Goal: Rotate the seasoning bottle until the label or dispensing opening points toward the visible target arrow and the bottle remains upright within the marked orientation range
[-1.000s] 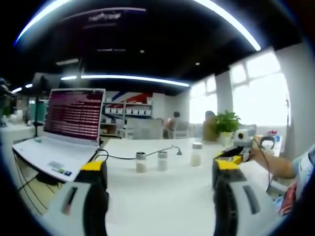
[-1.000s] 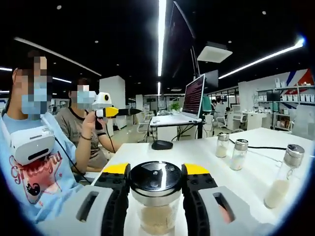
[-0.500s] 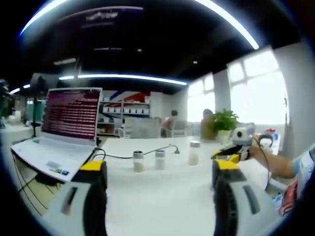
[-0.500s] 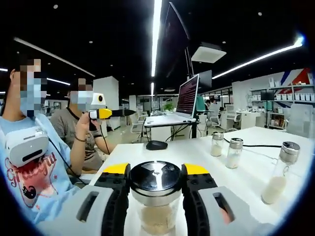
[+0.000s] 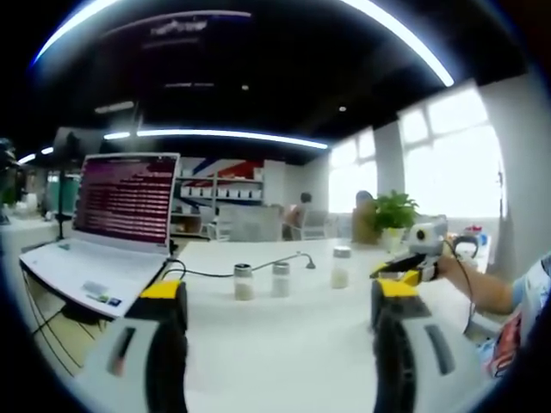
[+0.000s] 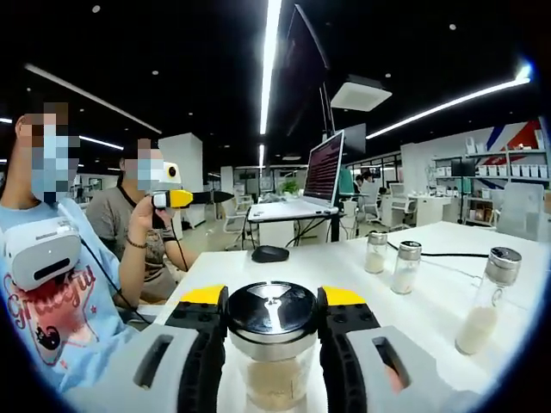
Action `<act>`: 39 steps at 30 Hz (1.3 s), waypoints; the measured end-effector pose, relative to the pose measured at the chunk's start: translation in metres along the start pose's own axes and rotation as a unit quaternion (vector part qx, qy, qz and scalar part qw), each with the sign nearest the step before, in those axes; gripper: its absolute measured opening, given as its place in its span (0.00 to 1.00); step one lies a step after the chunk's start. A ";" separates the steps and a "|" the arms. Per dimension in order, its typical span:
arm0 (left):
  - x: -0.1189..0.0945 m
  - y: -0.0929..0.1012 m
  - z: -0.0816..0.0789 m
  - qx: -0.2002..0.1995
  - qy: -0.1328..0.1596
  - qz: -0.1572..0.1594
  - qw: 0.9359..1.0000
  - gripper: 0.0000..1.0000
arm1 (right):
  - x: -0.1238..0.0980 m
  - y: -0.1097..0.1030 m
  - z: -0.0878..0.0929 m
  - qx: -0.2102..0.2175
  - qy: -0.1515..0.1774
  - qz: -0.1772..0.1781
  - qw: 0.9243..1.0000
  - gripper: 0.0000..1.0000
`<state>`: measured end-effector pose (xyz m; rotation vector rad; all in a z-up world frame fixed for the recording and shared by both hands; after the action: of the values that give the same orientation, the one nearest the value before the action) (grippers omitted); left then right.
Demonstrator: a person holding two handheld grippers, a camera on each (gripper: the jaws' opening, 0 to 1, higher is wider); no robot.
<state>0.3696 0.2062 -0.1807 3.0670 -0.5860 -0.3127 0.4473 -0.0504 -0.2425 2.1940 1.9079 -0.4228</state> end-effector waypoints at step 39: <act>-0.001 0.005 -0.004 0.010 0.004 -0.015 1.000 1.00 | -0.002 -0.005 0.000 0.034 -0.010 0.096 0.995 0.41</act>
<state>0.3675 0.2018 -0.1762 3.0974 -0.5458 -0.2957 0.4419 -0.0513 -0.2422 2.3783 1.6761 -0.4802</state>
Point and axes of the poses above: the point that each gripper's makers call its tool centre point, and the gripper's own axes: x roughly forward along the fingers, y roughly to its right, z roughly out of its underside, the point moved 3 cm from there along -x, roughly backward along the fingers, and after that the axes turned 14 degrees about -y, right-handed, at the moved point
